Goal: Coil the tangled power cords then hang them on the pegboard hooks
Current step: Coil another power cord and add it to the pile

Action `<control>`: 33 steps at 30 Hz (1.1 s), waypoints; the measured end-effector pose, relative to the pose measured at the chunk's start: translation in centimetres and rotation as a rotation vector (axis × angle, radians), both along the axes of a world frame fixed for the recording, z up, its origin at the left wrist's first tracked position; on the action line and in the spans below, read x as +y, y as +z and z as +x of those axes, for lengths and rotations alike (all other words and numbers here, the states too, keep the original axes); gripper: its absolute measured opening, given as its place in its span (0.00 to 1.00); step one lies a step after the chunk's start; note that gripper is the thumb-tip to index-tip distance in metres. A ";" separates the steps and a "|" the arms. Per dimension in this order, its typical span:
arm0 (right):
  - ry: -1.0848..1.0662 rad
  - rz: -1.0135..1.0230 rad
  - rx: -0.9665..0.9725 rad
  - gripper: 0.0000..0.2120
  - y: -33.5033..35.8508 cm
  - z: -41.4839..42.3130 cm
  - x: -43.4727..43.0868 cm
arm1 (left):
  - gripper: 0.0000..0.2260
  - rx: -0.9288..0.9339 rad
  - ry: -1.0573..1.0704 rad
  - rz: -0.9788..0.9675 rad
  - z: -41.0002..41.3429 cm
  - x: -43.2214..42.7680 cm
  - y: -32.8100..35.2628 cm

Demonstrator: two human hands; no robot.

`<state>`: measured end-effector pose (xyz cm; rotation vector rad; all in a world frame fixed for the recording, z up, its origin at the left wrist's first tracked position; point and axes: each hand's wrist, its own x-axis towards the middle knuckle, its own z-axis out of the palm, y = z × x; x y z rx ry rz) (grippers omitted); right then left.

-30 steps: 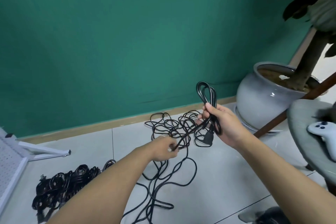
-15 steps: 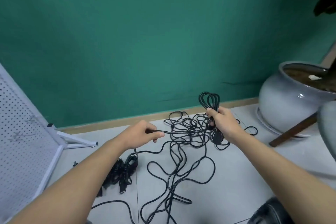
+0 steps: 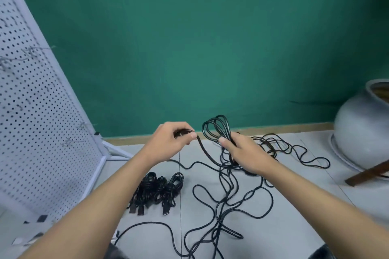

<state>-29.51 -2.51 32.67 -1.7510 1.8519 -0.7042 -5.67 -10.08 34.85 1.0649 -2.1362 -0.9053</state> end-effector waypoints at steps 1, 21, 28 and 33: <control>0.026 0.009 -0.006 0.18 0.1 0.1 0.3 | 0.04 0.030 0.006 -0.013 -0.6 0.0 0.1; -0.016 0.024 -0.113 0.12 -2.1 -5.0 -0.3 | 0.05 0.072 0.122 0.075 -9.5 -2.9 -2.8; -0.130 -0.040 -0.139 0.10 -2.3 -6.0 -0.6 | 0.04 0.233 0.163 0.371 -10.7 -2.9 -3.6; -0.095 -0.019 -0.184 0.08 -2.8 -5.2 -0.4 | 0.02 0.476 0.278 0.645 -12.4 -1.6 -3.3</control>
